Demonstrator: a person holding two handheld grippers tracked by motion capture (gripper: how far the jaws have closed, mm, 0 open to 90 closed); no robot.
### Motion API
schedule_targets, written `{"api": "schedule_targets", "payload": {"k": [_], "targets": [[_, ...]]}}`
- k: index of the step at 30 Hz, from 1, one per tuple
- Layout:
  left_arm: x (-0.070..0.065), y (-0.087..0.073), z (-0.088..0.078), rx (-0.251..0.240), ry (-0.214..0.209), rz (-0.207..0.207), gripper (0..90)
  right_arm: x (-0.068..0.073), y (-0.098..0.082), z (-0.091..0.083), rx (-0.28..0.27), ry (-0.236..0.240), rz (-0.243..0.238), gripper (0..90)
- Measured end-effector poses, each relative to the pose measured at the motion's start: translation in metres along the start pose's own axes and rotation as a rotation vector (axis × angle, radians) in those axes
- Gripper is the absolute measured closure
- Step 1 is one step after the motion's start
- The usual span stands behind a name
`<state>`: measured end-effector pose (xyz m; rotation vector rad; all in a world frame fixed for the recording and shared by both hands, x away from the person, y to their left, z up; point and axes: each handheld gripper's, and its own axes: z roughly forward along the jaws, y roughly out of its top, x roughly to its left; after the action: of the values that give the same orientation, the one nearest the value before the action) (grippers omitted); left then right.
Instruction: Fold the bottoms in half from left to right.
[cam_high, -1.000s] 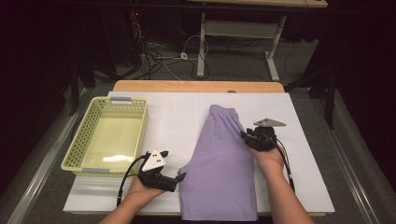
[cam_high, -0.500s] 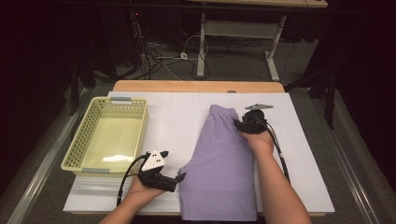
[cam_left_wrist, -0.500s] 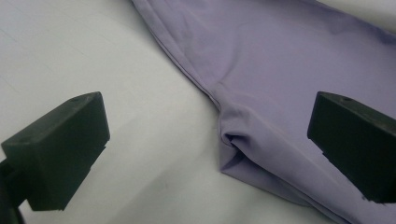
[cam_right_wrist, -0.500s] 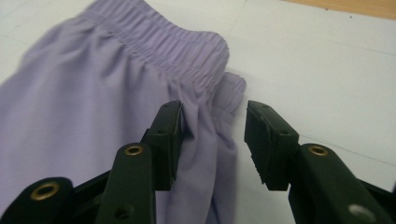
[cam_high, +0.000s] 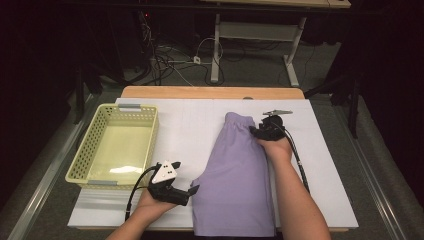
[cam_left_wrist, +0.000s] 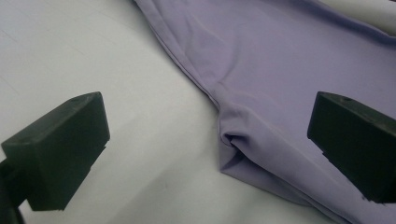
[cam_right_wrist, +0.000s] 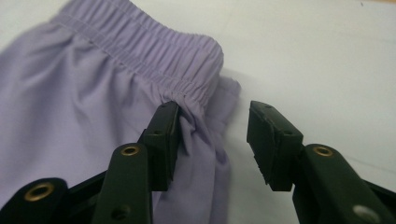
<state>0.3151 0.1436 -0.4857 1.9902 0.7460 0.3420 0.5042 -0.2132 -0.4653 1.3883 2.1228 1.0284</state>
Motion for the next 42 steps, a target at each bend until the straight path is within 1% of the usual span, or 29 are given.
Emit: {"api": "schedule_targets", "payload": {"k": [3,6,10,12,14,17,18,19,20,22,24,31,36,39,42], "targets": [[0.0,0.0,0.0,0.0,0.0,0.001,0.0,0.003,0.007,0.0,-0.004,0.009,-0.007,49.3],[0.0,0.0,0.0,0.001,-0.001,0.0,0.0,0.003,0.012,0.003,-0.011,0.007,0.0,44.5],[0.0,0.0,0.0,0.0,-0.001,0.002,0.0,0.003,0.011,0.011,0.02,0.006,0.011,37.9],[0.0,0.0,0.0,0.0,-0.001,0.002,0.0,0.003,0.009,0.015,0.035,0.016,0.019,35.4],[0.0,0.0,0.0,0.0,-0.001,0.003,0.0,0.004,0.007,0.019,0.061,0.023,0.017,34.6],[-0.001,0.0,0.0,0.001,0.0,0.006,0.0,0.006,0.005,0.021,0.064,0.009,0.004,35.1],[-0.001,0.0,0.0,0.001,0.001,0.007,0.0,0.007,0.005,0.021,0.068,0.008,-0.006,37.9],[-0.001,0.0,0.0,0.001,0.002,0.006,0.0,0.008,0.005,0.021,0.065,0.018,-0.014,42.6],[-0.001,0.0,0.0,0.002,0.002,0.007,0.0,0.009,0.005,0.02,0.068,0.019,-0.021,44.3],[-0.001,0.0,0.0,0.002,0.002,0.008,0.0,0.01,0.005,0.02,0.069,0.018,-0.033,50.7],[-0.001,0.0,0.0,0.003,0.002,0.009,0.0,0.009,0.004,0.019,0.071,0.019,-0.043,54.3],[-0.001,0.0,0.0,0.003,0.004,0.011,0.0,0.008,0.004,0.018,0.076,0.031,-0.05,67.6],[-0.001,0.0,0.0,0.003,0.004,0.013,0.0,0.008,0.004,0.016,0.075,0.046,-0.054,79.2],[-0.001,0.0,0.0,0.002,0.002,0.01,0.0,0.01,0.003,0.015,0.063,0.039,-0.063,81.9],[-0.001,0.0,0.0,-0.001,0.001,0.006,0.0,0.013,0.005,0.011,0.045,0.031,-0.083,82.3]]}}
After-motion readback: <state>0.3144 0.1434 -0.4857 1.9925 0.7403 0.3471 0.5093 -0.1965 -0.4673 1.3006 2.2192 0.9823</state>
